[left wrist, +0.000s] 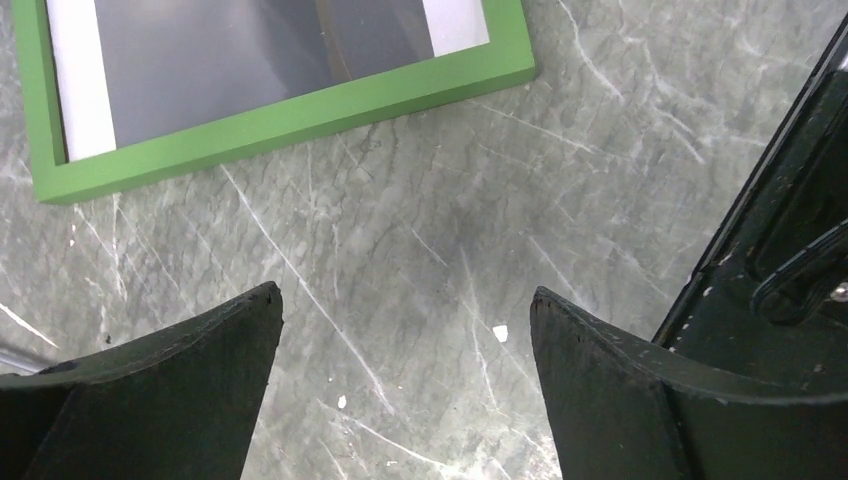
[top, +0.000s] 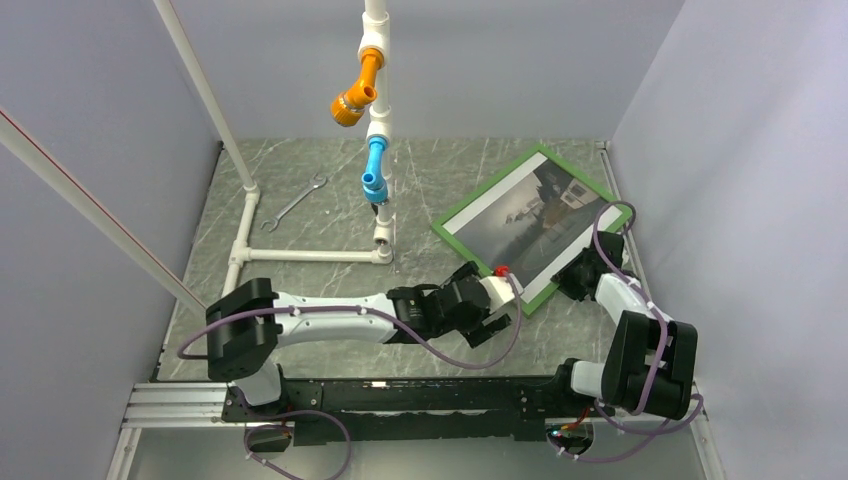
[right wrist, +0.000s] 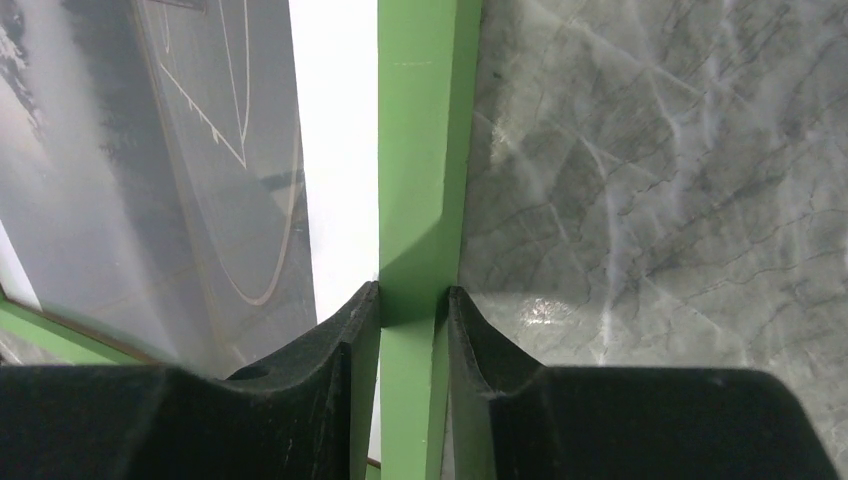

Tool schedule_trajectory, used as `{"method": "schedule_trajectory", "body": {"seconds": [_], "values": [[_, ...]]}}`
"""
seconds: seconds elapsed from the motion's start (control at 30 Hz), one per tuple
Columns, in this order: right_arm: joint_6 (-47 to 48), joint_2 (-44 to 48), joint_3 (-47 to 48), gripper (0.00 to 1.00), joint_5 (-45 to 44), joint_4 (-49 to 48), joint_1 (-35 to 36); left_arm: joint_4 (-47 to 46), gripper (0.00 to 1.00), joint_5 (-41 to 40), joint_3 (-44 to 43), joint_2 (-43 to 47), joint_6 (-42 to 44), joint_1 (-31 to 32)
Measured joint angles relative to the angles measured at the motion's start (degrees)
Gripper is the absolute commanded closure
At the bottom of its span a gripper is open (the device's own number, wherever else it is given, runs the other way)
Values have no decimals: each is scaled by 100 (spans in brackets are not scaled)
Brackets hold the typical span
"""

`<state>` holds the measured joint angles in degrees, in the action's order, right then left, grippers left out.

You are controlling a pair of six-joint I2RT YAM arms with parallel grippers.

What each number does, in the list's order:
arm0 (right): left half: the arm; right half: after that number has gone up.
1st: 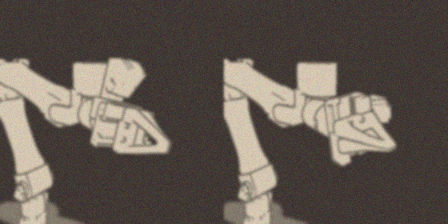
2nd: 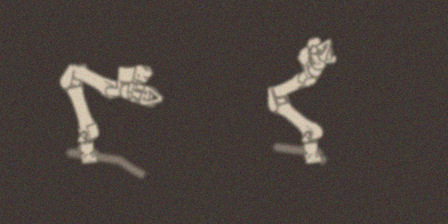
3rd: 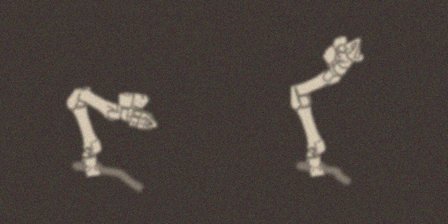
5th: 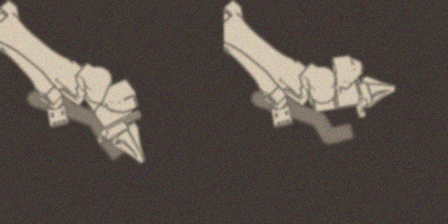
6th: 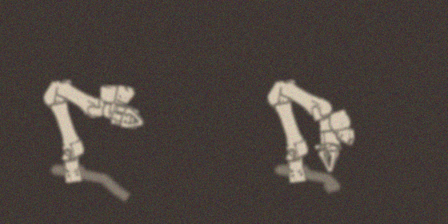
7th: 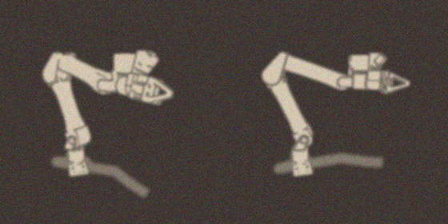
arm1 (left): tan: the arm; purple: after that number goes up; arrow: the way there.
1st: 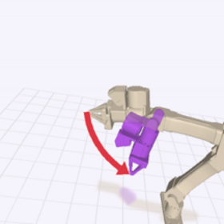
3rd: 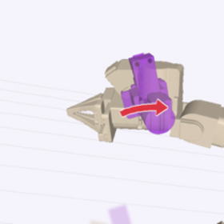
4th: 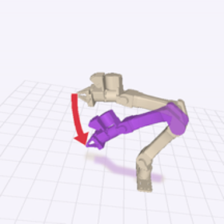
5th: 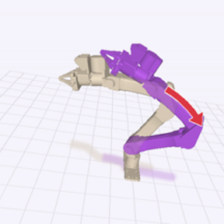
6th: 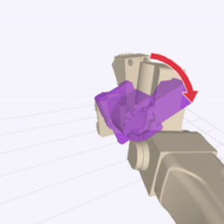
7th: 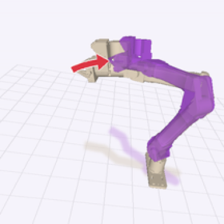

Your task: Take the photo out of the frame

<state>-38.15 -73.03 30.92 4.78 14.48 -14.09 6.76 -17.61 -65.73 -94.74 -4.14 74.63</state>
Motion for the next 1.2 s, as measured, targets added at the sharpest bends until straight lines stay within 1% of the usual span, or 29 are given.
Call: {"method": "schedule_trajectory", "body": {"seconds": [0.1,0.3,0.57,0.8,1.0,1.2], "values": [[-20,107,0,100,15,72,37,-48,1,-31,-4,-127,247,52],[-42,415,0,100,31,195,39,-168,1,-31,-398,-691,581,57],[-66,455,61,100,203,343,72,-501,0,-151,-723,-1233,960,105],[-114,481,199,100,378,560,125,-1331,0,-603,-717,-1620,1904,382],[-160,483,267,100,535,651,144,-1639,1,-780,-719,-2004,2573,507],[-210,533,275,100,688,656,166,-2061,1,-1121,-780,-2522,3263,555]]}}
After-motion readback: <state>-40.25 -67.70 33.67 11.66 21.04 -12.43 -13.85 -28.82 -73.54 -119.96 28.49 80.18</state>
